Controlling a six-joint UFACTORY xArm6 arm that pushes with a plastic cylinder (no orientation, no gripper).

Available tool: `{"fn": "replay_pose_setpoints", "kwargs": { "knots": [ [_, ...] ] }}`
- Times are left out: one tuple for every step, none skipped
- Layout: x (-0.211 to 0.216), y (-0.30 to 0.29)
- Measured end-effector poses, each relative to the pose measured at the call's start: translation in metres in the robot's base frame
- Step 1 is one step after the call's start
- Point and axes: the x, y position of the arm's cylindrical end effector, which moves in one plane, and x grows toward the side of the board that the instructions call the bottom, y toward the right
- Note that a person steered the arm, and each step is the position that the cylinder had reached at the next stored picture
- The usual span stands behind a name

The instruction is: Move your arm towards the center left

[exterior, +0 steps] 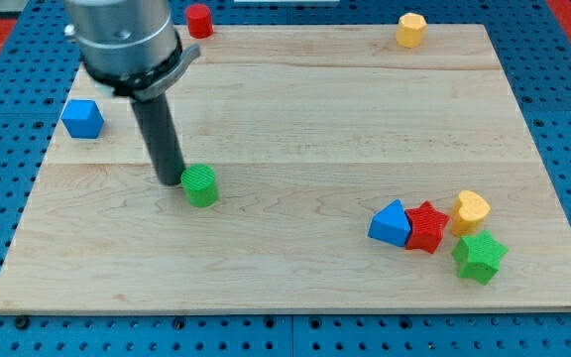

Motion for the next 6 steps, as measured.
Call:
{"fn": "replay_pose_setpoints", "kwargs": {
  "knots": [
    [-0.002,0.074],
    [-0.008,0.172],
    [-0.008,0.182],
    [0.009,0.213],
    [0.009,0.222],
    [0.023,0.113]
  ]
}}
